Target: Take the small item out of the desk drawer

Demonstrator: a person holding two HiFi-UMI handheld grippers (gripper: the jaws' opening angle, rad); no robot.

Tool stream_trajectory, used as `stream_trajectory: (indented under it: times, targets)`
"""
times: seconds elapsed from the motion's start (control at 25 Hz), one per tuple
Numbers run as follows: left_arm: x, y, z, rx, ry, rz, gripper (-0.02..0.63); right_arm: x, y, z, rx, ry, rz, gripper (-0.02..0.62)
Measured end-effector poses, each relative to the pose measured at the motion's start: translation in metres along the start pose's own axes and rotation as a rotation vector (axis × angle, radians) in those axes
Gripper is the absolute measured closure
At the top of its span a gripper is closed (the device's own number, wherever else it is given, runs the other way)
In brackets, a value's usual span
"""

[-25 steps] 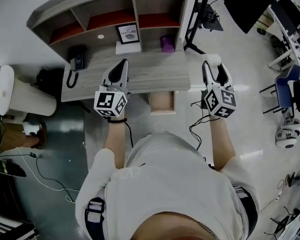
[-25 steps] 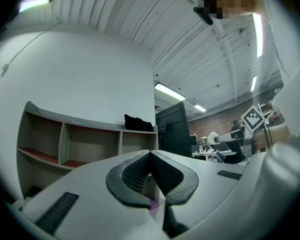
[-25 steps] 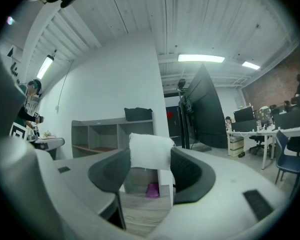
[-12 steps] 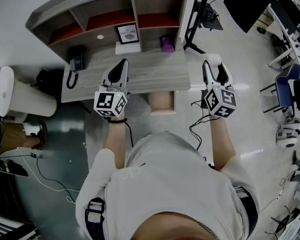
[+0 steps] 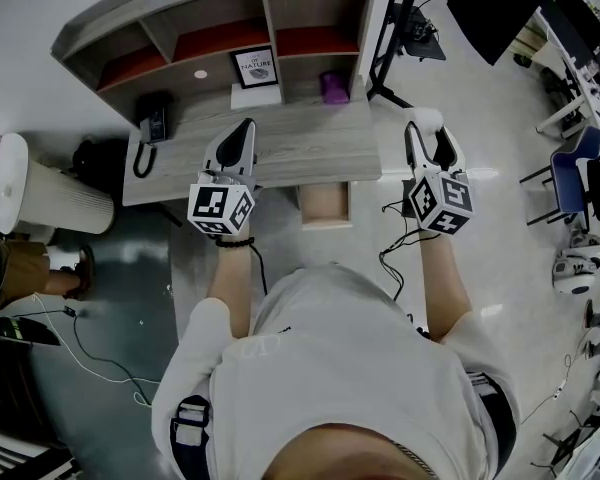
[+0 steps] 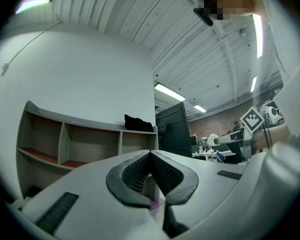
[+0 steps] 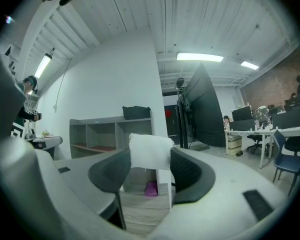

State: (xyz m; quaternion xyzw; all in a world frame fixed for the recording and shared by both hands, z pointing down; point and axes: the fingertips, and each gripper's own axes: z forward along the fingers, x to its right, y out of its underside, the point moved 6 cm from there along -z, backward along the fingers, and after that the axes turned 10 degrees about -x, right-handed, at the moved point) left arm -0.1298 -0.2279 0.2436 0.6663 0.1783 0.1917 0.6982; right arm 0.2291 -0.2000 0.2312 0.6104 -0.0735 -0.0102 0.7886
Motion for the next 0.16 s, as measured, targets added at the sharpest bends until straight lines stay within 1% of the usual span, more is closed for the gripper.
stream_trajectory:
  times: [0.16]
  targets:
    - [-0.0006,0.0004,-0.0001,0.000,0.001,-0.001,0.607,-0.0008,0.0003,0.0000,-0.002,0.000,0.000,0.344]
